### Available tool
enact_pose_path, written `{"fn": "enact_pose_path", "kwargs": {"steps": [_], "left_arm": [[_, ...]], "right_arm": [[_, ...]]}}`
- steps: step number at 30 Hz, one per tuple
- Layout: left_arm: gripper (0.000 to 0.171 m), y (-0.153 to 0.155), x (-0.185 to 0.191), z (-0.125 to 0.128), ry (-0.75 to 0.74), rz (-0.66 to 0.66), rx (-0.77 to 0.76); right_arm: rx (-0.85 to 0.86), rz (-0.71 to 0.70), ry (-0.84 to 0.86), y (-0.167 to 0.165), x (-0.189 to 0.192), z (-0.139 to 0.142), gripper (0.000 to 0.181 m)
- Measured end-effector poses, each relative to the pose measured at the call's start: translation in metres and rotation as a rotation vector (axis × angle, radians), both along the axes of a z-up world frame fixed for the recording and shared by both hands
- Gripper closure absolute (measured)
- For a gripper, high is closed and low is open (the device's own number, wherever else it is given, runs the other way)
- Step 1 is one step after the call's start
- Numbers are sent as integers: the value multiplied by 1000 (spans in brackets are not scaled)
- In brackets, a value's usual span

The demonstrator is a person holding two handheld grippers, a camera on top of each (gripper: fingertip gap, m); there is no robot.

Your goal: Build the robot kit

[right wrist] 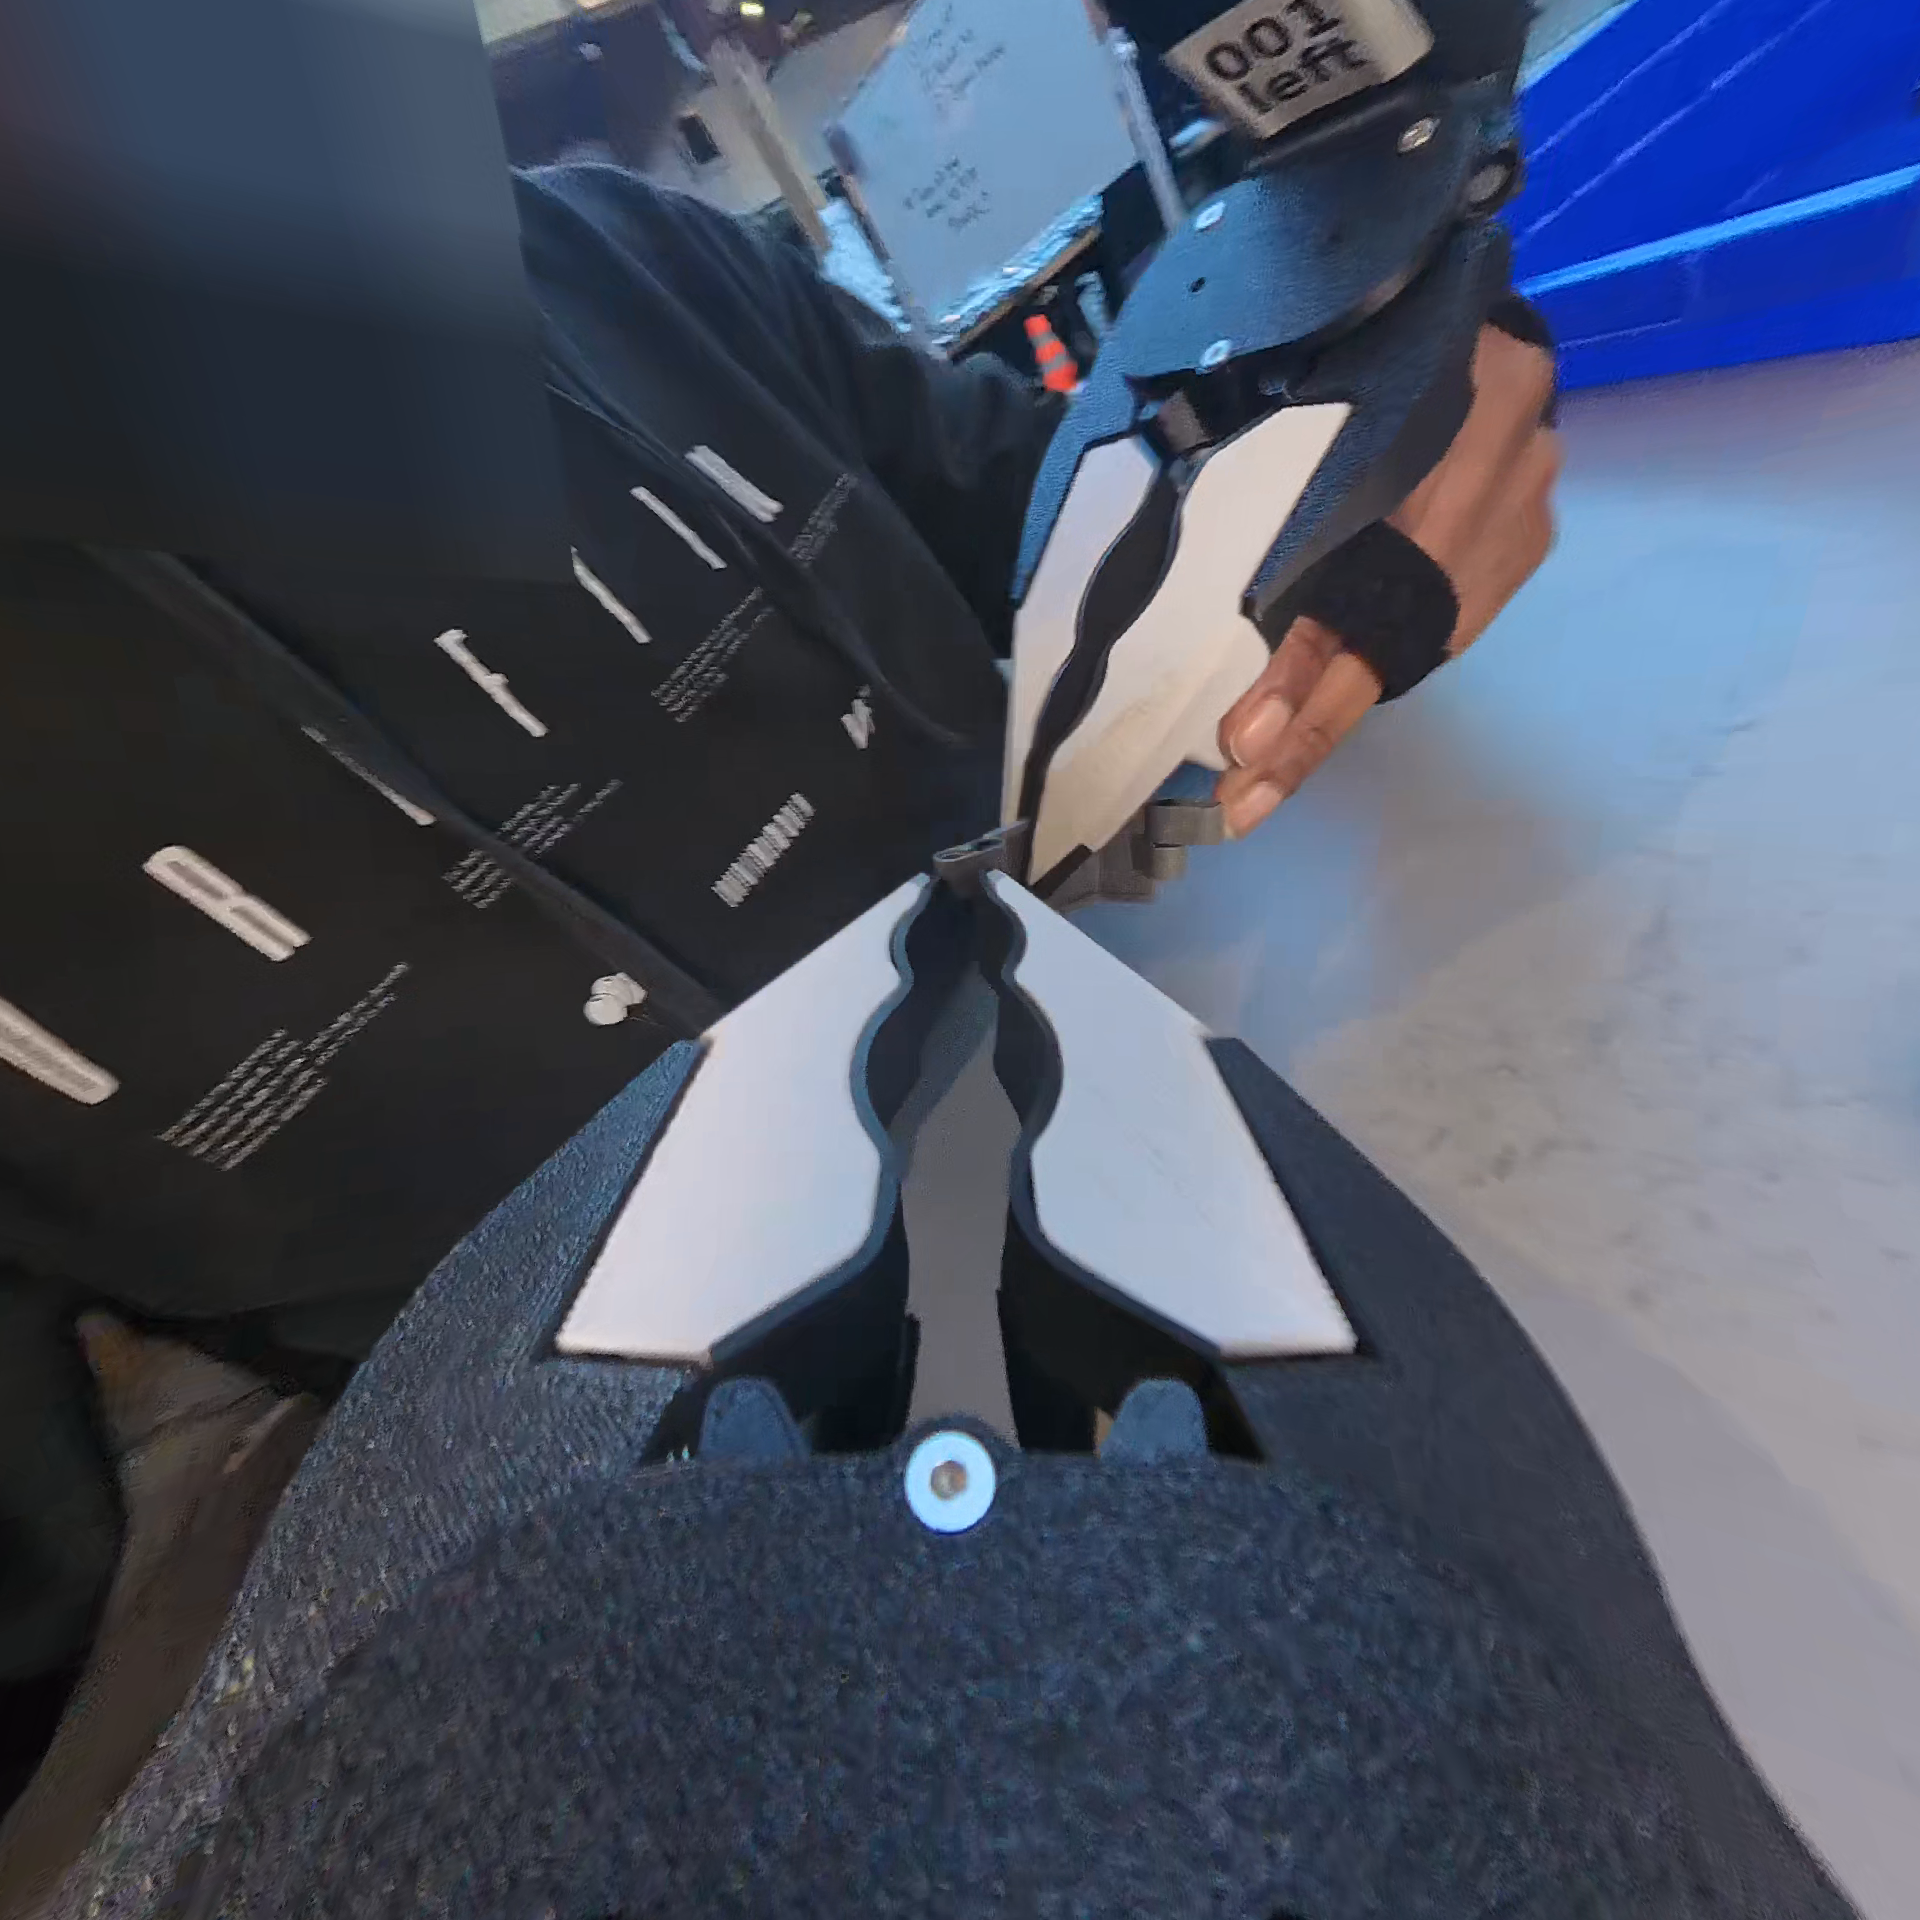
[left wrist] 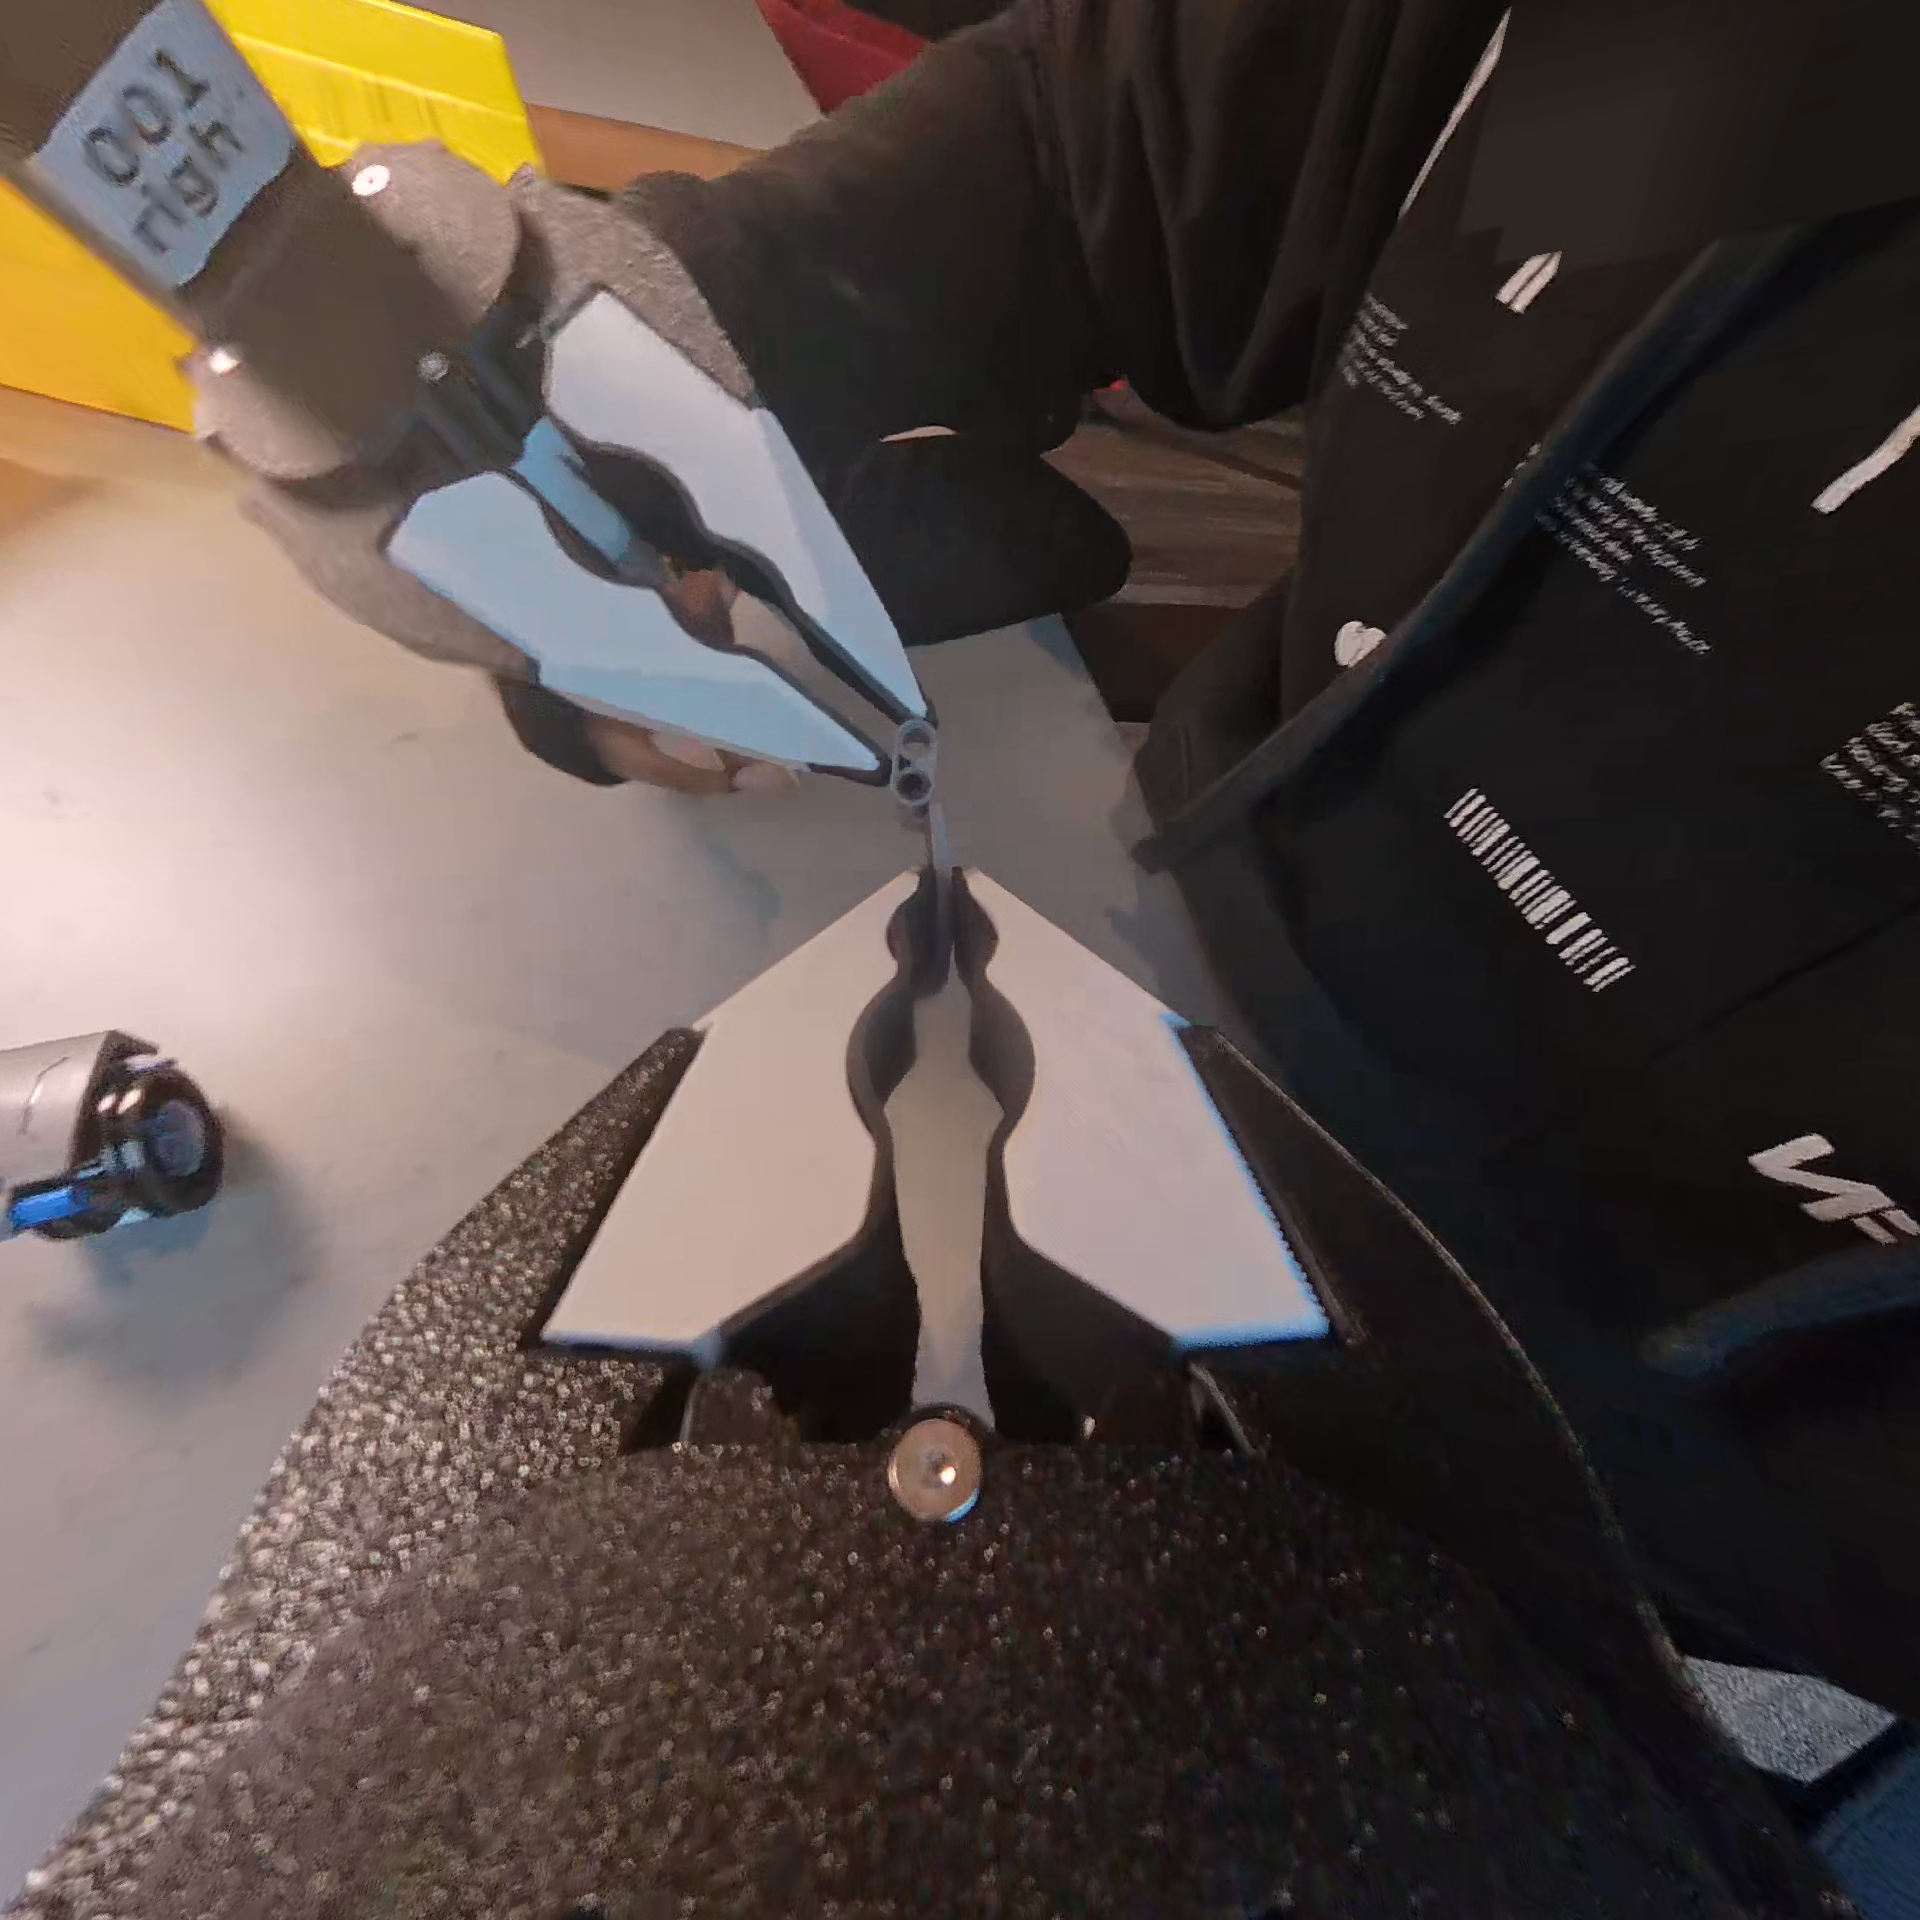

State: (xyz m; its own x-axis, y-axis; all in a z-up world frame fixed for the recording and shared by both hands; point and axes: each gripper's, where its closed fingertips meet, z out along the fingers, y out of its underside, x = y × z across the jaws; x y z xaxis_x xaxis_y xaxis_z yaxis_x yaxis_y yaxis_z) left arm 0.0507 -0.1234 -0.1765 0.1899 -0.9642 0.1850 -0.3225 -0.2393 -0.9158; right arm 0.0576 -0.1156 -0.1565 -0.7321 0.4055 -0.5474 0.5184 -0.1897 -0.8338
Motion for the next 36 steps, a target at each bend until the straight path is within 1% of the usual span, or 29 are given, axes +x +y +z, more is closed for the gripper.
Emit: {"fn": "enact_pose_path", "kwargs": {"steps": [2,3,4,5,7,9,11,13,16,19,20,22,24,27,29,30,32,33,34,36], "left_arm": [[171,10,-7,-1,12,54,6],[171,12,-8,-2,31,67,15],[171,14,-9,-3,43,72,21],[170,15,-7,-3,44,73,22],[171,15,-6,-5,55,69,26],[171,15,-6,-7,68,70,32],[171,11,-4,-8,75,49,37],[171,8,-1,-6,73,29,58],[171,-1,5,-1,59,-21,83],[170,-11,12,-3,56,-73,96],[170,-14,12,-4,61,-82,96],[170,-14,11,-7,70,-78,102],[170,-12,9,-7,76,-63,105],[170,-6,6,-10,104,-33,127],[170,1,3,-15,147,2,161],[170,3,2,-17,170,14,178],[170,4,2,-19,193,24,199],[171,4,2,-19,197,21,206],[171,3,2,-19,200,17,210],[170,5,2,-20,197,24,216]], "right_arm": [[96,-121,35,11,-8,-1,174],[145,-157,58,12,-9,-1,165],[185,-187,72,12,-11,0,162],[234,-223,82,12,-13,-2,162],[323,-279,108,14,-17,-6,172],[369,-290,110,16,-17,-9,172],[398,-249,102,12,-14,-11,172],[380,-187,99,8,-11,-9,173],[275,-57,73,-2,-4,-4,173],[179,92,20,-12,4,-4,174],[157,124,9,-15,5,-5,174],[151,141,1,-16,5,-8,174],[154,120,8,-15,3,-8,174],[199,45,18,-9,-1,-11,174],[269,-33,37,-3,-5,-15,172],[308,-58,51,-2,-5,-17,168],[382,-110,68,-2,-5,-21,165],[426,-135,80,-2,-6,-24,167],[458,-170,94,0,-8,-26,174],[474,-199,106,1,-8,-27,174]]}}
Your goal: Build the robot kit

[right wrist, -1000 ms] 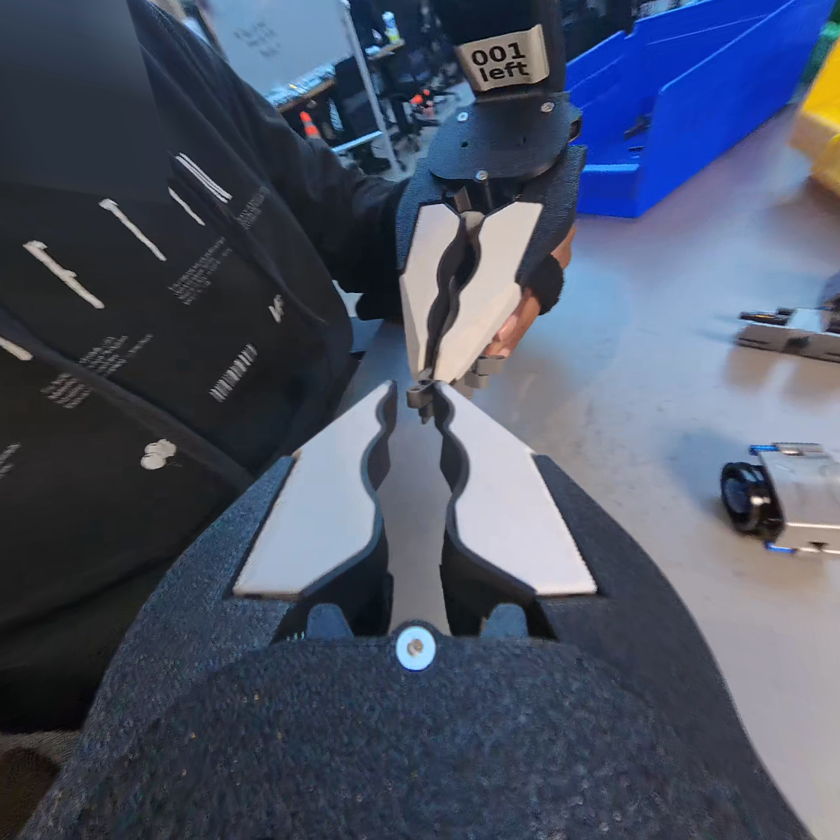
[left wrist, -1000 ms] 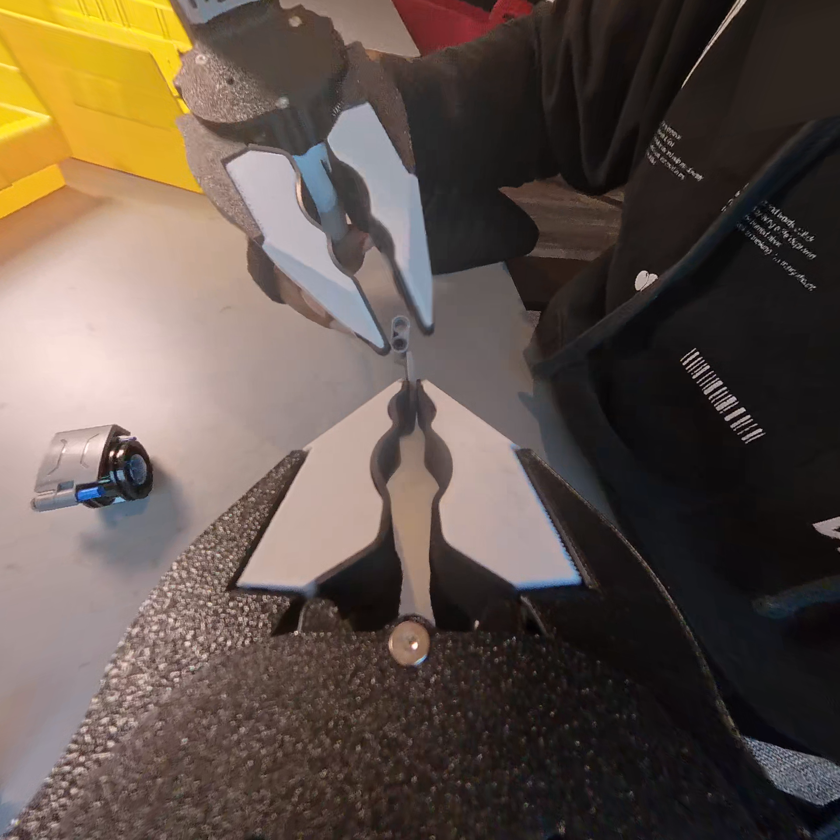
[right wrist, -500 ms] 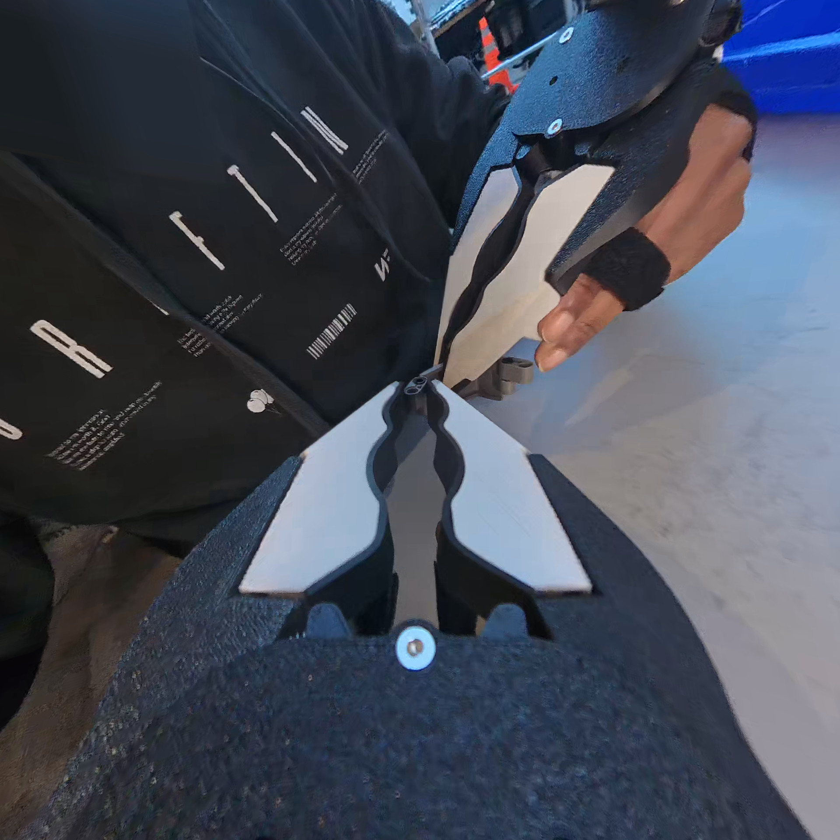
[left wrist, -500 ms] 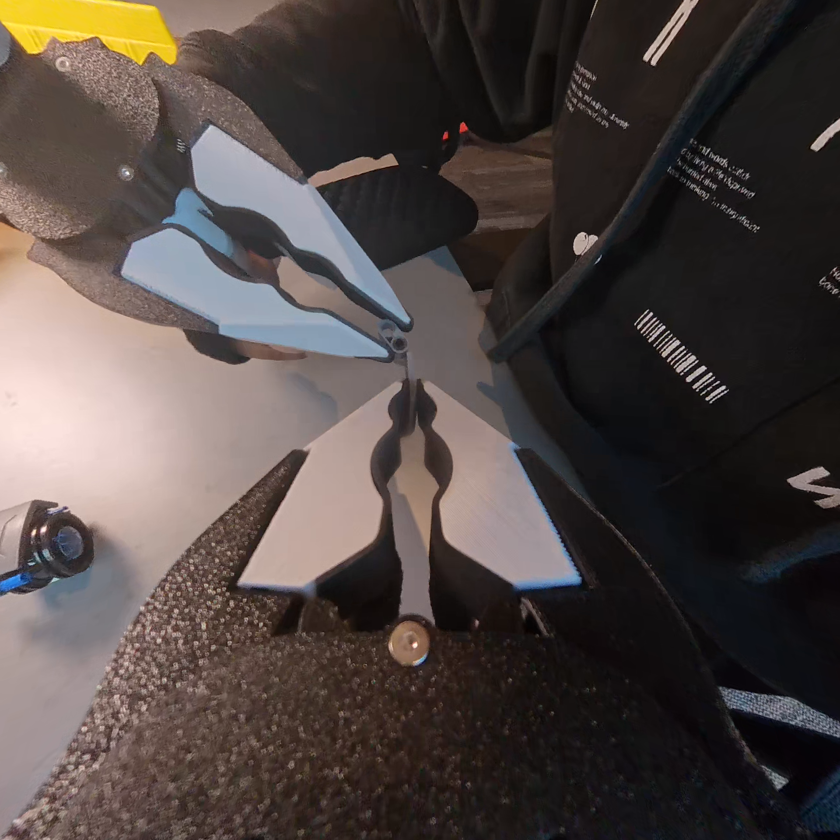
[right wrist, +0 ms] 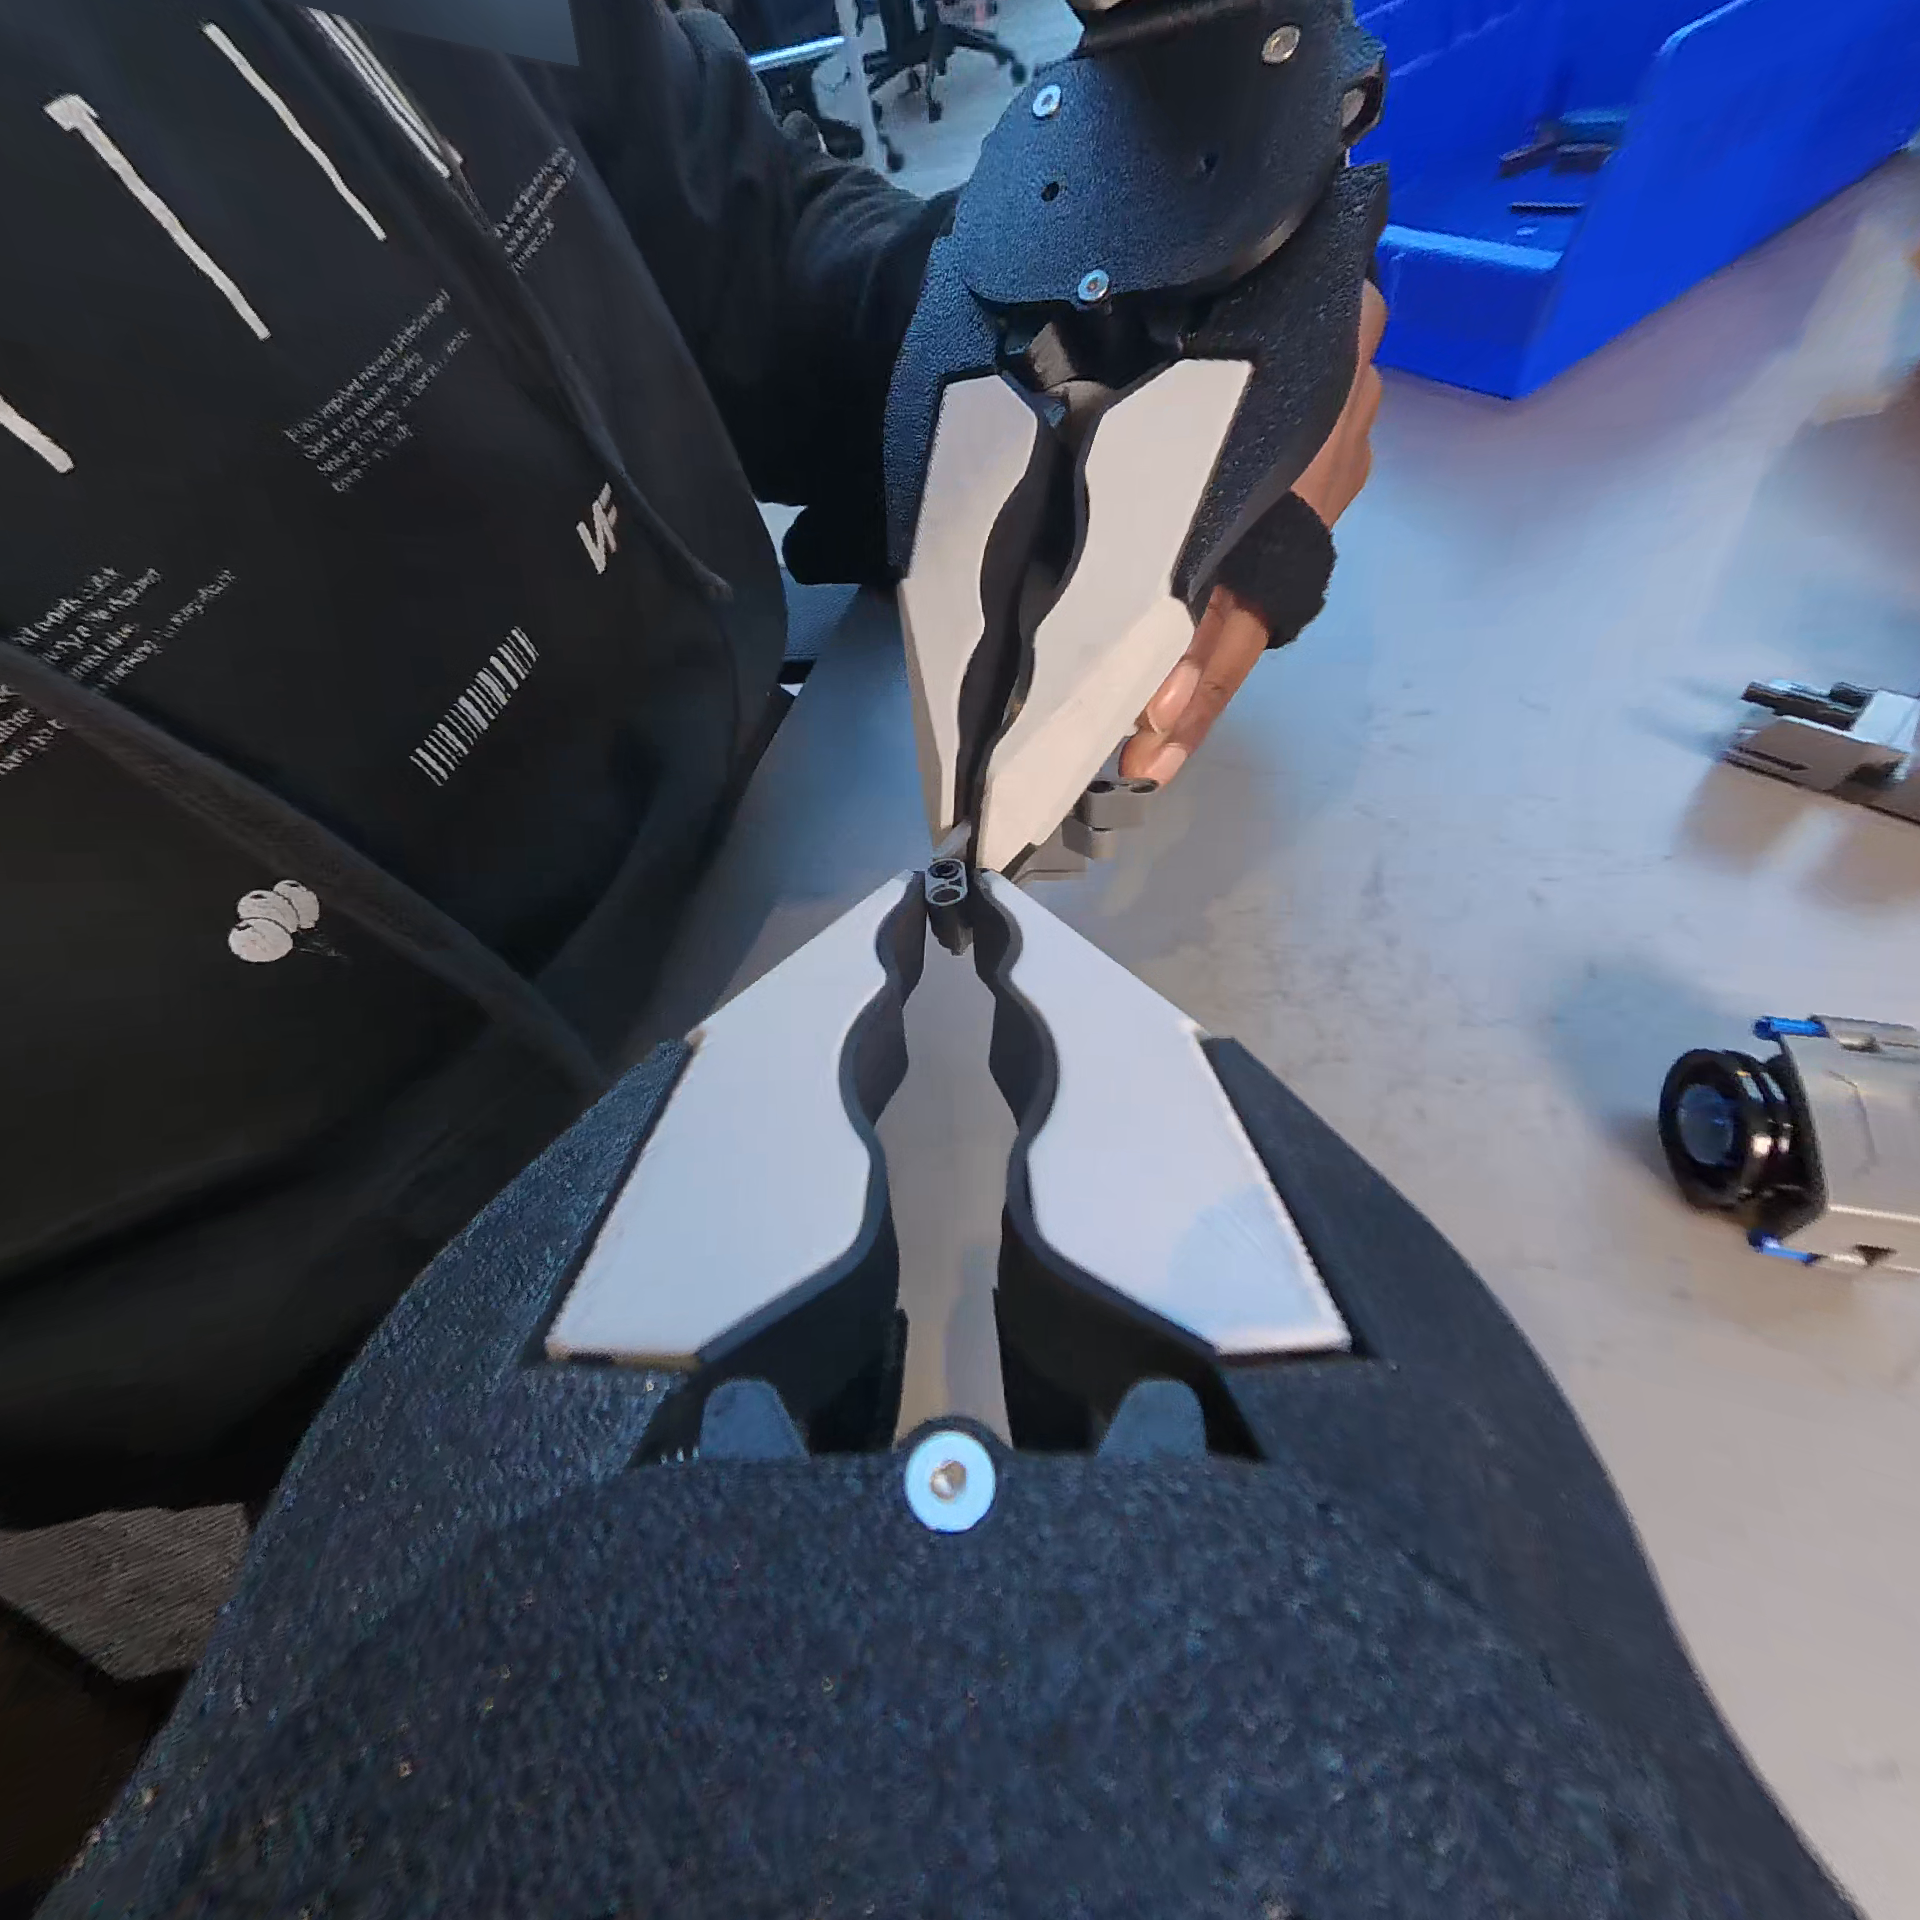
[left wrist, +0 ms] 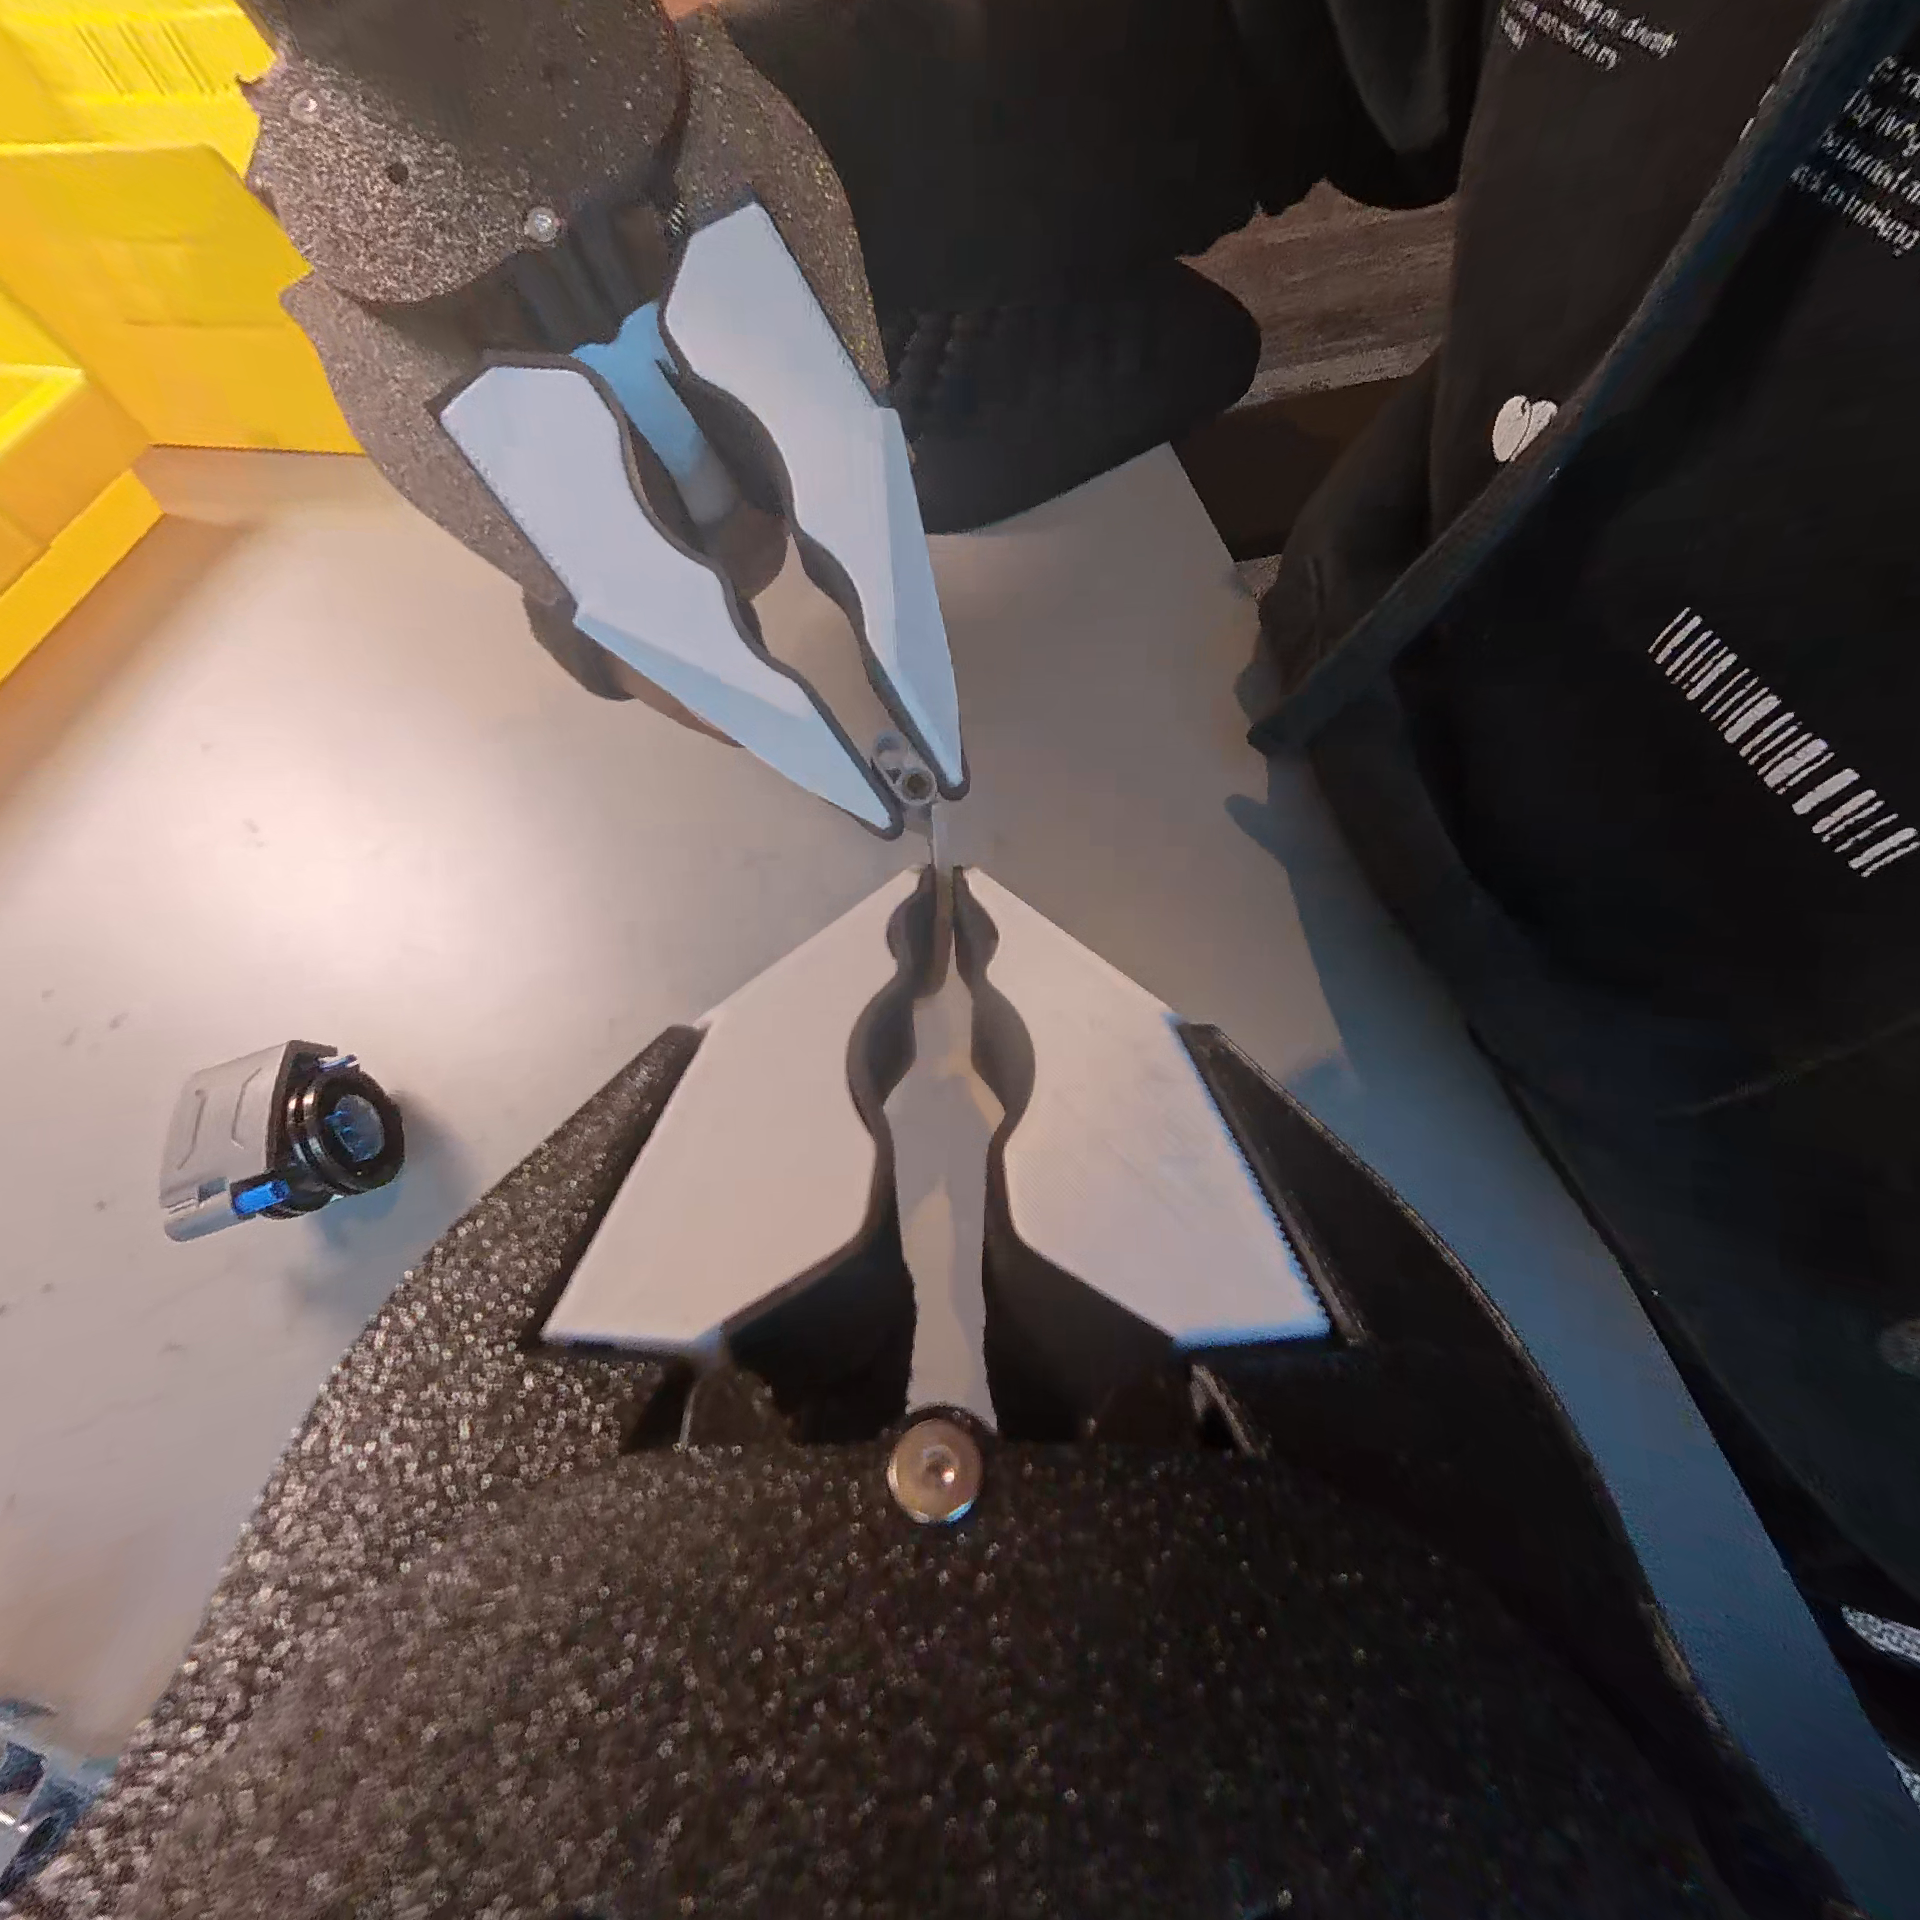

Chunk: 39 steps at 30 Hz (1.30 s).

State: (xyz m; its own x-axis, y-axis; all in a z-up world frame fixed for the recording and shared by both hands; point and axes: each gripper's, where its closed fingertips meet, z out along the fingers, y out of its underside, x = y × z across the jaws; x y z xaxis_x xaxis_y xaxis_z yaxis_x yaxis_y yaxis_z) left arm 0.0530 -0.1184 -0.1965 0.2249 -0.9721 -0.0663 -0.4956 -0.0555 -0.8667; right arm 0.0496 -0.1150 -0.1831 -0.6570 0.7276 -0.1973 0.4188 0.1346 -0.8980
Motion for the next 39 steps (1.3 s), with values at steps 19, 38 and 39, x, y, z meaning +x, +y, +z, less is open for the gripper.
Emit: {"fn": "enact_pose_path", "kwargs": {"steps": [19,38,39], "left_arm": [[125,25,-26,25,-424,72,-374],[143,33,-32,20,-423,122,-409],[143,34,-33,20,-422,125,-408]], "right_arm": [[198,-112,266,20,-6,18,175],[160,-154,273,26,-11,6,173],[158,-157,271,27,-11,5,173]]}}
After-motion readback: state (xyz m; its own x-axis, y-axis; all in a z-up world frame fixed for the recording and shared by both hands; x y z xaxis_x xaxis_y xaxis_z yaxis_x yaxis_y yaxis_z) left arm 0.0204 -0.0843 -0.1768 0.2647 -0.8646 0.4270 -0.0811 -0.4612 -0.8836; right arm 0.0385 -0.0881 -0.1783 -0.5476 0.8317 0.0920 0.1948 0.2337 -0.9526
